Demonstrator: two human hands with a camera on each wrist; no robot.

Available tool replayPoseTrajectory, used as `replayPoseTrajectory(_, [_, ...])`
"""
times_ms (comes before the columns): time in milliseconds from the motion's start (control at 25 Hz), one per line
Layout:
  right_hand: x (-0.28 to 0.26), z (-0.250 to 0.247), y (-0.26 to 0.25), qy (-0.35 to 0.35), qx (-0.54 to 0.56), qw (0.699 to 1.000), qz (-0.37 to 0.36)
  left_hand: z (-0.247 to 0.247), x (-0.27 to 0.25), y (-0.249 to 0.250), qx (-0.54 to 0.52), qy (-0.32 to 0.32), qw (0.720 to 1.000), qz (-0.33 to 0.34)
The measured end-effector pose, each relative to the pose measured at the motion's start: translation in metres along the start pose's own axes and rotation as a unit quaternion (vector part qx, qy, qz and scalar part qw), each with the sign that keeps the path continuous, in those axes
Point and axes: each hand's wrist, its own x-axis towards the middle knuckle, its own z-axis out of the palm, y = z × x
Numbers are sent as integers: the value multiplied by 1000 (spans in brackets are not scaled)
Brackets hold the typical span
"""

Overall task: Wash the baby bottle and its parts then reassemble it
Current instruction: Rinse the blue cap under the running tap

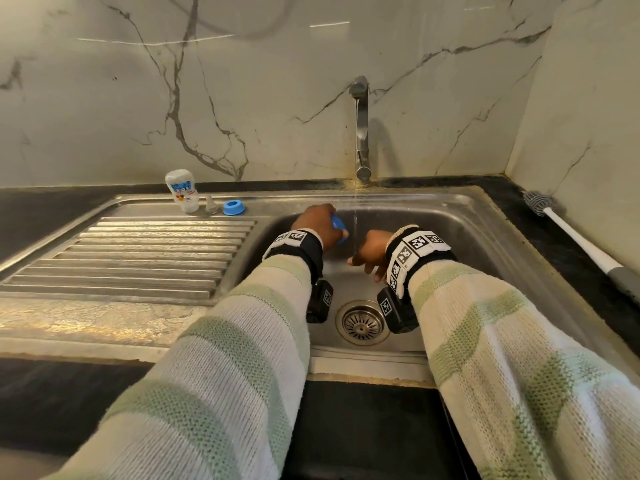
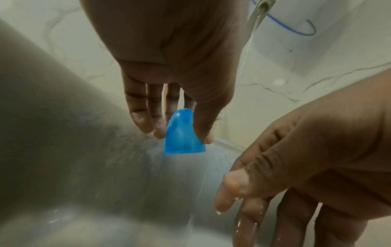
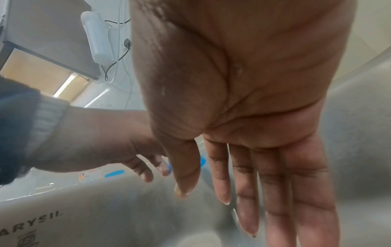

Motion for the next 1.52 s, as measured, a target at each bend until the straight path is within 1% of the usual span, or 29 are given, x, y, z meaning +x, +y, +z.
replayPoseTrajectory(80, [-2, 0, -1, 4, 2, 1000, -6, -5, 2, 5, -2, 0, 1000, 14])
replayPoseTrajectory(200, [-3, 4, -4, -4, -2, 1000, -18, -14, 8, 3, -31, 15, 999, -1])
replayPoseTrajectory(360, [-3, 5, -9, -25, -10, 999, -34, -55, 23, -1, -66, 96, 993, 7])
replayPoseTrajectory(440, [-2, 6, -13, -32, -9, 998, -45, -75, 32, -13, -36, 106, 994, 2])
replayPoseTrajectory(560, [0, 7, -12, -32, -18, 998, -52, -97, 46, -34, 57, 67, 996, -19])
replayPoseTrajectory(680, [1, 7, -11, -32, -20, 998, -54, -121, 56, -47, 145, 28, 988, -39])
replayPoseTrajectory(800, [1, 8, -10, -27, -15, 998, -55, -137, 69, -57, 198, -14, 978, -70])
replayPoseTrajectory(880, [2, 9, -10, -28, -12, 998, -56, -143, 74, -61, 210, -33, 974, -80])
replayPoseTrajectory(1040, [3, 10, -9, -31, -4, 998, -51, -142, 82, -62, 219, -35, 972, -74])
replayPoseTrajectory(1160, [4, 9, -8, -27, -3, 998, -51, -134, 85, -60, 260, -51, 962, -64])
replayPoseTrajectory(1320, [6, 9, -9, -29, 4, 998, -50, -123, 87, -67, 308, -68, 946, -69])
replayPoseTrajectory(1440, [8, 9, -7, -30, 10, 998, -47, -118, 89, -70, 328, -66, 940, -71])
replayPoseTrajectory(1520, [9, 8, -6, -29, 13, 998, -47, -117, 89, -69, 324, -57, 941, -72])
